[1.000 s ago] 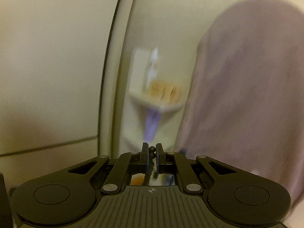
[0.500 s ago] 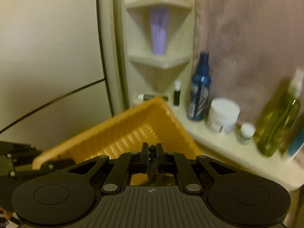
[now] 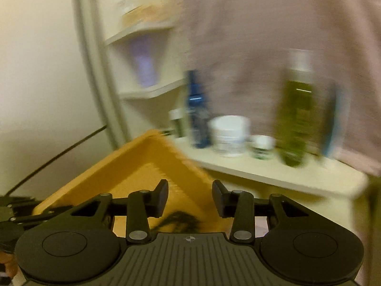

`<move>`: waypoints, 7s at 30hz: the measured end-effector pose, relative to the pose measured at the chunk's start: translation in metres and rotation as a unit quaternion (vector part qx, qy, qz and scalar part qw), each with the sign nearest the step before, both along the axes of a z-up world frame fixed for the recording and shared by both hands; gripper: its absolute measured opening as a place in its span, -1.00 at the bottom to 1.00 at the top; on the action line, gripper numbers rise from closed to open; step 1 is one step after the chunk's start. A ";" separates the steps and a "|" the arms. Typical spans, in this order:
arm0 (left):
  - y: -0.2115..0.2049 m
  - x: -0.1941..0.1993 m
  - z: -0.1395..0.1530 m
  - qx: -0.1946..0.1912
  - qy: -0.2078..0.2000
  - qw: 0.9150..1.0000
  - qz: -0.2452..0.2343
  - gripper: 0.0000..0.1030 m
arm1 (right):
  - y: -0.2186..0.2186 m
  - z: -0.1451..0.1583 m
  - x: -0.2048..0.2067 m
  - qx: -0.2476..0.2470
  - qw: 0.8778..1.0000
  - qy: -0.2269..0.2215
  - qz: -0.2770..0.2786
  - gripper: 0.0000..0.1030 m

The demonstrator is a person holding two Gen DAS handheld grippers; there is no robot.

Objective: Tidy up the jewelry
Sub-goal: 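Lower the beaded strand into the tray and open the right tool, then move the open right tool back over the jewelry pile, then grasp a dark beaded bracelet from the pile with the right tool, then carry the dark bracelet over the tray and open the right tool, then grasp another dark bead strand from the pile with the right tool, then drop the dark bead strand into the tray by opening the right tool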

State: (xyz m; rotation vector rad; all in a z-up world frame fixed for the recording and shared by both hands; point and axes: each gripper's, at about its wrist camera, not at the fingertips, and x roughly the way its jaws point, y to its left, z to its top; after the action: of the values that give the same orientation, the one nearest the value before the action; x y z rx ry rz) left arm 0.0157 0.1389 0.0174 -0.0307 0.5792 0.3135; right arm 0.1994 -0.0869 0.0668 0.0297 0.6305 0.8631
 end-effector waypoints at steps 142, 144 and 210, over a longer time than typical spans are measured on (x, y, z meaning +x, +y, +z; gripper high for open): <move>-0.005 0.004 0.007 0.016 0.008 1.000 -0.005 -0.87 | -0.132 -0.119 -0.054 -0.084 0.973 0.077 -0.199 -0.69; -0.005 0.004 0.007 0.017 0.008 1.000 -0.005 -0.87 | -0.127 -0.124 -0.050 -0.097 0.974 0.071 -0.193 -0.69; -0.004 0.006 0.007 0.011 0.006 1.000 -0.002 -0.87 | -0.077 -0.093 -0.070 -0.048 0.989 0.040 -0.132 0.20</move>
State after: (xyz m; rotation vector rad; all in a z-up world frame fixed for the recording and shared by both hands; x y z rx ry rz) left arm 0.0215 0.1352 0.0248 -0.0068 0.5881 0.3167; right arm 0.1298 -0.1636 -0.0261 0.0595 0.7242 0.5768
